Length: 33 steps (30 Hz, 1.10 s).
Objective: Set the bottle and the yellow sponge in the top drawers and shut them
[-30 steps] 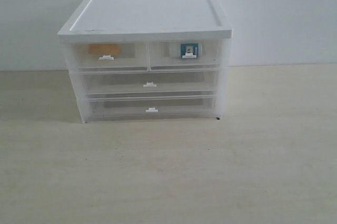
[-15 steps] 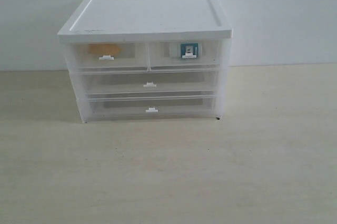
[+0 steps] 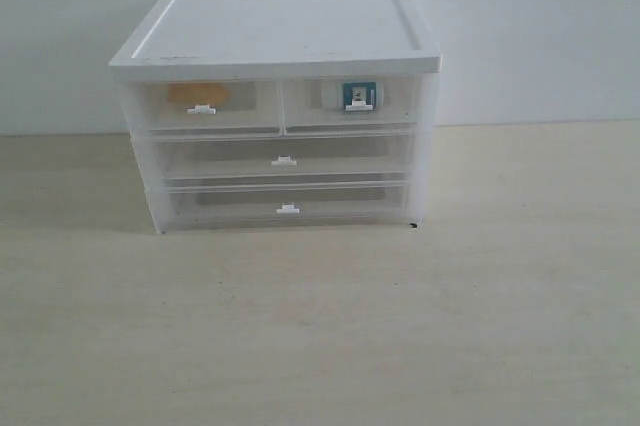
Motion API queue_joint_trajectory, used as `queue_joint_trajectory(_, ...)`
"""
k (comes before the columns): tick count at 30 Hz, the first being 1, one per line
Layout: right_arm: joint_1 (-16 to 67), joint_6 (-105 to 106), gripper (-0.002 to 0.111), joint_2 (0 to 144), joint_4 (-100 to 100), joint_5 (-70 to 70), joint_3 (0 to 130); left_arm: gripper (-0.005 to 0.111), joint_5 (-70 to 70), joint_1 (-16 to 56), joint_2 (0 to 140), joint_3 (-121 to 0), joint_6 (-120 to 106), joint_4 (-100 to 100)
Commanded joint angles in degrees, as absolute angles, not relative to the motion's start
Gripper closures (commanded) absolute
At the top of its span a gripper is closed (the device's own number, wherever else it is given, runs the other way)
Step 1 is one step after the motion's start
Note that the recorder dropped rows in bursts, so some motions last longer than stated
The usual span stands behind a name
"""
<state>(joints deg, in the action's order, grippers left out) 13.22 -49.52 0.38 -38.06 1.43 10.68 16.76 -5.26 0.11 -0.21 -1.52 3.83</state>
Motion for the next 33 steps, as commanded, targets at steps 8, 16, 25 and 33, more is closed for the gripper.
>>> queue_joint_trajectory(8, 13.2, -49.3, 0.108, 0.0, -38.0, 1.5, 10.4, 0.103, 16.7, -5.5, 0.0, 0.0, -1.7, 3.7)
queue_joint_trajectory(16, 13.1, -38.3, 0.108, 0.0, -26.8, 2.9, 7.6, 0.103, 16.7, -5.5, 0.0, 0.0, -1.7, 3.7)
queue_joint_trajectory(25, 12.9, -14.0, 0.108, 0.0, -14.6, 16.8, 0.0, 0.103, 16.7, -5.5, 0.0, 0.0, -1.8, 3.7)
queue_joint_trajectory(33, 3.9, -5.3, 0.108, 0.0, -9.9, 13.4, 0.0, 0.103, 16.7, -5.5, 0.0, 0.0, -1.8, 3.7)
